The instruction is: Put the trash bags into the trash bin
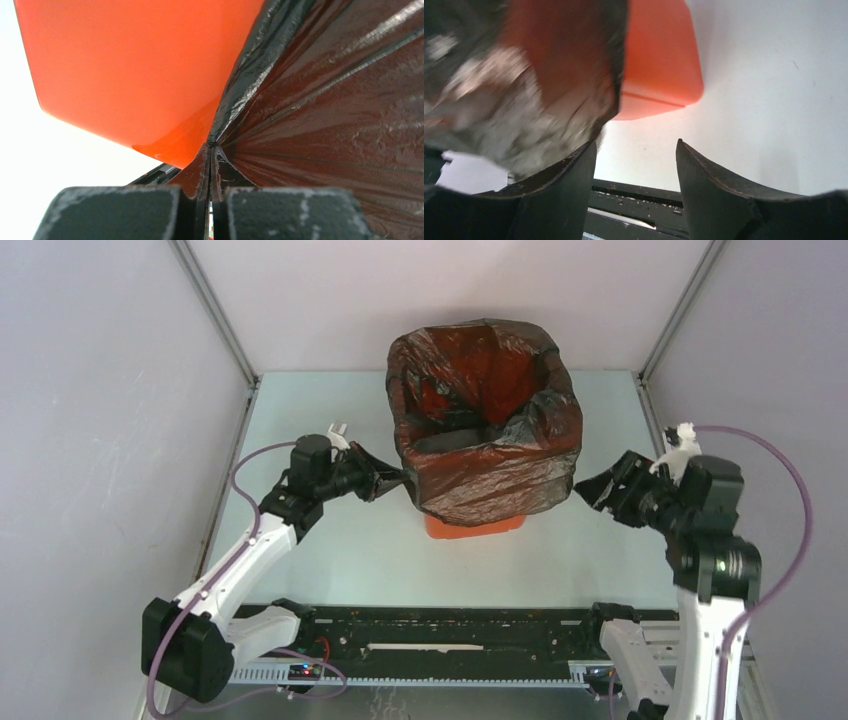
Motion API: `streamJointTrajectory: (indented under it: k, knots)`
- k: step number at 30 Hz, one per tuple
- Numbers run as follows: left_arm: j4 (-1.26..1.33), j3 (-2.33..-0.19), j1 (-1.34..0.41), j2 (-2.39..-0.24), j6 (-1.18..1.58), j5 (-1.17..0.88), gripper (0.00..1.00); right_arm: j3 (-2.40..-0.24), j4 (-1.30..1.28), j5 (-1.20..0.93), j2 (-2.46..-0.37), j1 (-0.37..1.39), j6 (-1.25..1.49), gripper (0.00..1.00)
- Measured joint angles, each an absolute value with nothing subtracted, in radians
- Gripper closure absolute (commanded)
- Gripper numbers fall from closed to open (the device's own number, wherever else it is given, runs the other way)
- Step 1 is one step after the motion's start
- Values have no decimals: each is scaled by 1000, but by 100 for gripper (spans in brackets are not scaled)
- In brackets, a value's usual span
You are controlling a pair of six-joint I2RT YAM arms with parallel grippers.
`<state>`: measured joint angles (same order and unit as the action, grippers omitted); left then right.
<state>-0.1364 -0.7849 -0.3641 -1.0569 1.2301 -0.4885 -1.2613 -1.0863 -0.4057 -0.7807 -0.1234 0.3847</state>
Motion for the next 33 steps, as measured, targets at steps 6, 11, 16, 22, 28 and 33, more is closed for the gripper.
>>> streamJointTrajectory:
  k: [6,11,16,22,28,33]
  knots:
    - [-136,-786,-363,-1102,1227,-505,100,-1267,-1040,-532,-631,-117,360,25]
    - [-129,-788,-362,-1140,1222,-521,100,-1241,-901,-619,-656,-98,358,22]
    - [-128,-789,-362,-1143,1222,-528,100,-1193,-772,-615,-773,-56,385,26]
    - [-129,-789,-362,-1141,1222,-529,100,-1076,-643,-635,-841,-38,422,81]
    - [-128,-789,-362,-1129,1222,-529,100,-951,-583,-636,-837,-38,435,100]
    - [-129,-789,-362,-1127,1222,-529,100,-912,-590,-618,-837,-38,437,100]
